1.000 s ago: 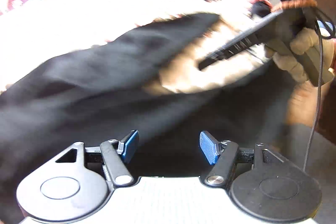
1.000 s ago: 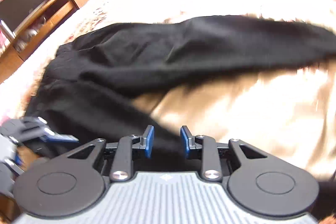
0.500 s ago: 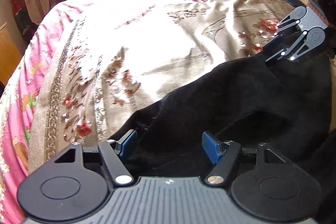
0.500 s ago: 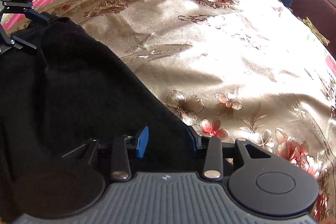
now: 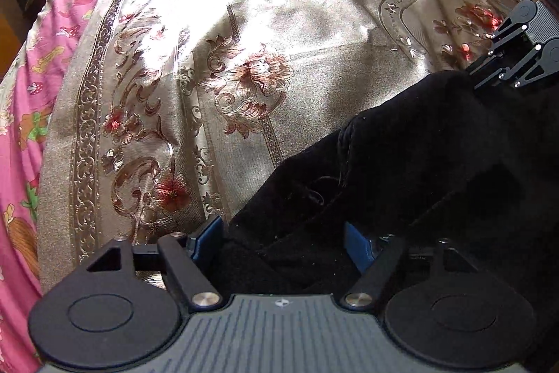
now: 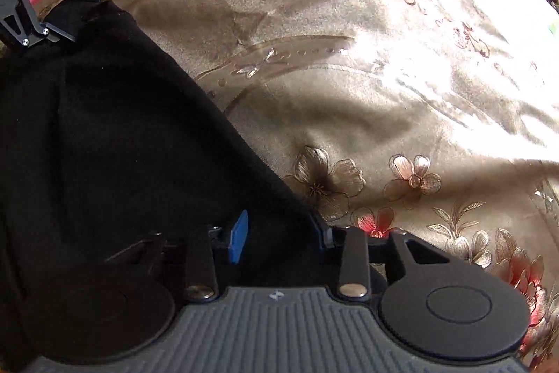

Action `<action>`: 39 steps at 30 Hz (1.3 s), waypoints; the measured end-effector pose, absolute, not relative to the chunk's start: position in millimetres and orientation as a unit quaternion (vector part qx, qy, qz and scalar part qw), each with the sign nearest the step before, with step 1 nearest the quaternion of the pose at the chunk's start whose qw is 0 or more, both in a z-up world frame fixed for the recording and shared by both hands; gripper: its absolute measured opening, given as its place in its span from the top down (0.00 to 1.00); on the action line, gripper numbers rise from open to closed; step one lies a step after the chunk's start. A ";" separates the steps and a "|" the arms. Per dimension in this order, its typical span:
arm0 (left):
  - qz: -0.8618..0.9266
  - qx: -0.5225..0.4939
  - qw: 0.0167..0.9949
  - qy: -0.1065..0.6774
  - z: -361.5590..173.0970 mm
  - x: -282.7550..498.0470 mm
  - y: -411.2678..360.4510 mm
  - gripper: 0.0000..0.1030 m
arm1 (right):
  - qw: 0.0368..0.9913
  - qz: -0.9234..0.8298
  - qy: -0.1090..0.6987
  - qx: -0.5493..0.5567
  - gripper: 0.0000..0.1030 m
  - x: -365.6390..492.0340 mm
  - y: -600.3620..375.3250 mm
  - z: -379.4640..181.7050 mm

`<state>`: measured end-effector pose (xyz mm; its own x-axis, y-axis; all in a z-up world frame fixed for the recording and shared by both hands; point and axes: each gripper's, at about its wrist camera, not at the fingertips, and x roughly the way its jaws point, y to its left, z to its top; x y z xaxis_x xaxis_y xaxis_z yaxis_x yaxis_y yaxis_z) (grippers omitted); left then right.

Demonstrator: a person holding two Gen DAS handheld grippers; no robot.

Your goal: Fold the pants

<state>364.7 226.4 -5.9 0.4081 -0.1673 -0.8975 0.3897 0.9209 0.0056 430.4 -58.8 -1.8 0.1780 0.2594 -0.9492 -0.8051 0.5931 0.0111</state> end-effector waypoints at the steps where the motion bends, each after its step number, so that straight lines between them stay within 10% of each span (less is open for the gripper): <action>1: -0.165 0.120 0.835 0.512 -2.3 358.8 221.4 0.36 | 0.730 0.362 0.526 -0.243 0.97 425.5 -61.2 -0.7; 7: -0.130 0.197 0.852 0.468 22.2 339.1 198.2 0.76 | 0.782 0.330 0.466 -0.249 1.00 391.4 -74.9 24.0; 18: -0.197 0.172 0.888 0.379 98.2 200.5 164.9 0.77 | 0.820 0.307 0.398 -0.274 0.94 284.9 -111.4 84.8; 27: -0.225 0.144 0.893 0.362 110.1 146.8 163.6 0.77 | 0.783 0.319 0.323 -0.426 0.46 285.7 -75.5 48.9; 39: -0.254 0.120 0.891 0.356 97.3 137.9 171.2 0.77 | 0.719 0.330 0.270 -0.549 0.40 313.8 -32.7 0.1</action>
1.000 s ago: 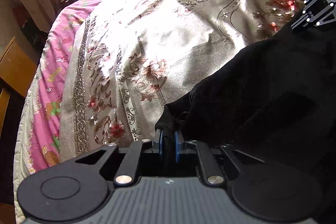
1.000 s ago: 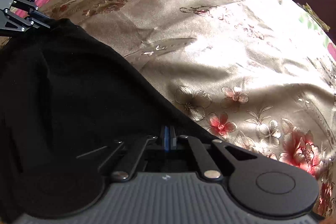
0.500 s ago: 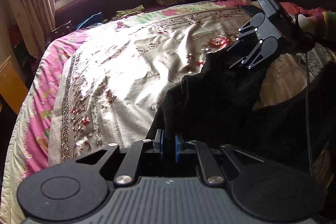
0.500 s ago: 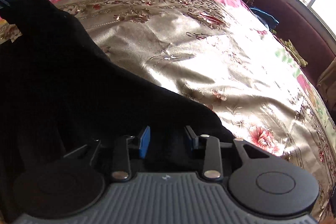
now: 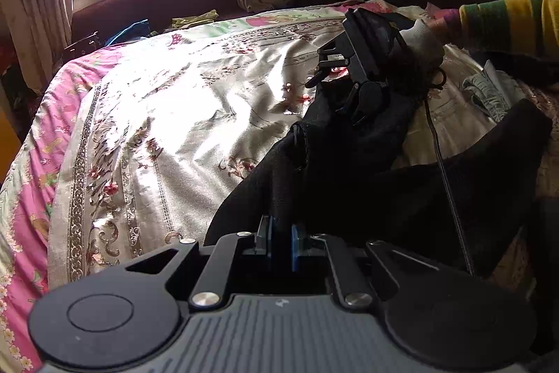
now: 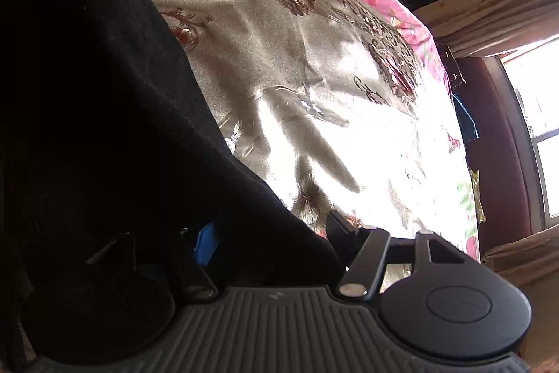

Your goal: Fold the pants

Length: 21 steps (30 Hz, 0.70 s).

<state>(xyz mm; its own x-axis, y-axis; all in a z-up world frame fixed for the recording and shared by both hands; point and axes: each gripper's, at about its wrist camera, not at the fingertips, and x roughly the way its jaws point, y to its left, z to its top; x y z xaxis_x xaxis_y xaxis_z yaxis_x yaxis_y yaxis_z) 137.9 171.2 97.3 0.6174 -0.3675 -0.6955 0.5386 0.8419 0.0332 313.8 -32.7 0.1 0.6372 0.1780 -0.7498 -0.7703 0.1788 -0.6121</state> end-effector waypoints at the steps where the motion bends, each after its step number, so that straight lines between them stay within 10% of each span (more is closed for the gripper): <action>1: -0.253 0.119 0.891 0.357 97.0 137.1 172.6 0.77 | 0.721 0.326 0.272 -0.547 0.47 317.9 -29.2 -1.8; 4: -0.245 0.122 0.893 0.358 94.6 136.5 177.4 0.77 | 0.729 0.313 0.307 -0.526 0.91 325.1 -26.2 4.0; 15: -0.166 0.140 0.931 0.292 111.8 129.0 208.6 0.76 | 0.824 0.228 0.309 -0.418 0.96 190.4 -69.2 138.8; 21: -0.134 0.141 0.912 0.361 40.7 87.9 220.5 0.75 | 0.793 0.277 0.403 -0.363 0.95 64.8 -48.4 41.0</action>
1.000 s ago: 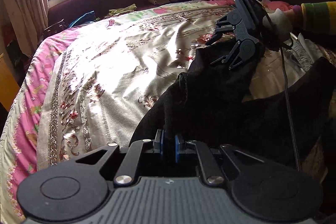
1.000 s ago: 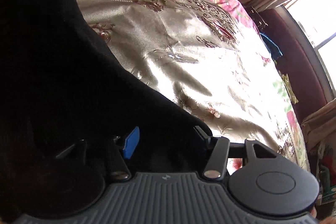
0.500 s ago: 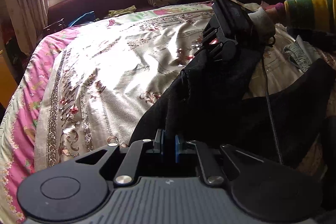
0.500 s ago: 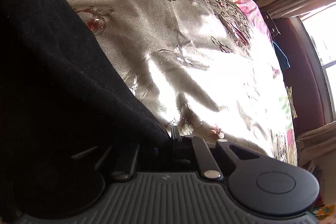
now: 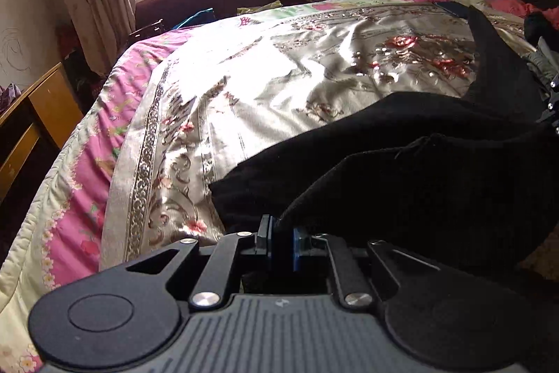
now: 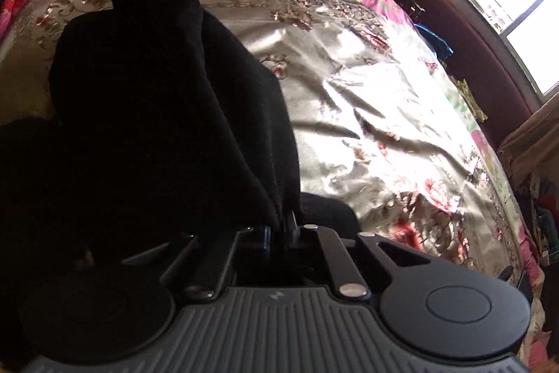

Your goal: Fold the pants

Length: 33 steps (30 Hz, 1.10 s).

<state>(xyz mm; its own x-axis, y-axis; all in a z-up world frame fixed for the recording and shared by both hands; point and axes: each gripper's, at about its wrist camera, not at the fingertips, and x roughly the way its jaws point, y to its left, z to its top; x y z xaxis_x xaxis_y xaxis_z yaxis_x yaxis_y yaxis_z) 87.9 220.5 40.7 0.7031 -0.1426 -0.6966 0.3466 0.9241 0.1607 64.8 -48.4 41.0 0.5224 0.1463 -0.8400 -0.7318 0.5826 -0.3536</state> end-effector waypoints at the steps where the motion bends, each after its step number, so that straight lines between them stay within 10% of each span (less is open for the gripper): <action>1: -0.131 0.141 0.906 0.376 28.4 80.6 221.9 0.75 | 0.786 0.281 0.425 -0.349 0.95 57.0 -45.0 22.0; 23: -0.088 0.085 0.916 0.381 25.2 17.4 248.3 0.75 | 0.765 0.297 0.408 -0.402 0.82 12.6 -28.9 -11.0; 28: -0.105 0.067 0.928 0.350 48.4 19.8 248.8 0.45 | 0.765 0.297 0.411 -0.398 0.78 15.1 -32.0 -3.8; 33: -0.123 0.107 0.920 0.356 33.5 31.9 241.2 0.35 | 0.781 0.291 0.396 -0.385 0.78 10.6 -23.4 28.5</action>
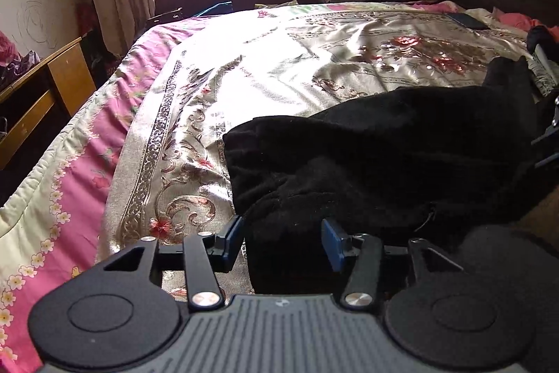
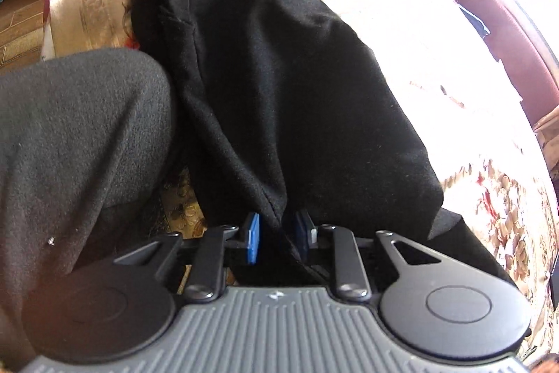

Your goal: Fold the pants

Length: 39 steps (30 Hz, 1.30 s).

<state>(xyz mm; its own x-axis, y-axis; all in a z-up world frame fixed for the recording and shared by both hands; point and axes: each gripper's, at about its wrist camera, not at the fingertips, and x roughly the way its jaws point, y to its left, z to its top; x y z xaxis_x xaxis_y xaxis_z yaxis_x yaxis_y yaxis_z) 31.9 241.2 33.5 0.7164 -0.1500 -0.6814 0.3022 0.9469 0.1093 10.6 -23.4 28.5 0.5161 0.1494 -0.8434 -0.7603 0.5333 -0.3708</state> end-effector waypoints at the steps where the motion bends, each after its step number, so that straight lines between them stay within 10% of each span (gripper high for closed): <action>1: -0.126 0.111 0.917 0.360 27.9 35.8 240.9 0.34 | 0.786 0.296 0.387 -0.380 0.77 7.6 -21.1 37.6; 10: -0.147 0.008 0.909 0.389 18.6 54.5 277.3 0.32 | 0.788 0.404 0.313 -0.343 0.54 8.9 60.2 55.5; 16: -0.160 -0.065 0.899 0.401 6.8 67.8 287.8 0.31 | 0.786 0.416 0.300 -0.346 0.55 23.0 125.8 8.1; 19: -0.159 -0.057 0.902 0.397 5.8 68.9 285.1 0.34 | 0.798 0.392 0.295 -0.350 0.63 29.2 141.5 -7.6; 21: -0.164 -0.048 0.902 0.396 9.5 67.6 286.3 0.44 | 0.801 0.385 0.322 -0.326 0.94 36.6 143.0 -7.9; 27: -0.169 -0.037 0.918 0.358 33.3 40.5 290.2 0.61 | 0.813 0.401 0.298 -0.299 0.96 13.5 126.0 25.6; 39: -0.132 -0.010 0.913 0.386 21.9 15.0 297.5 0.58 | 0.772 0.421 0.292 -0.377 0.90 -11.5 145.6 -12.5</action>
<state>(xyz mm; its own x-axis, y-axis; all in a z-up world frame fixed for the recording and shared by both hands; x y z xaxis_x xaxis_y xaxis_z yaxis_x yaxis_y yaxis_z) 15.0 297.5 21.9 0.6676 -0.2482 -0.7020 0.2331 0.9651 -0.1196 -11.5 145.6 -12.5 0.4746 0.4307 -0.7677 -0.8702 0.3607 -0.3356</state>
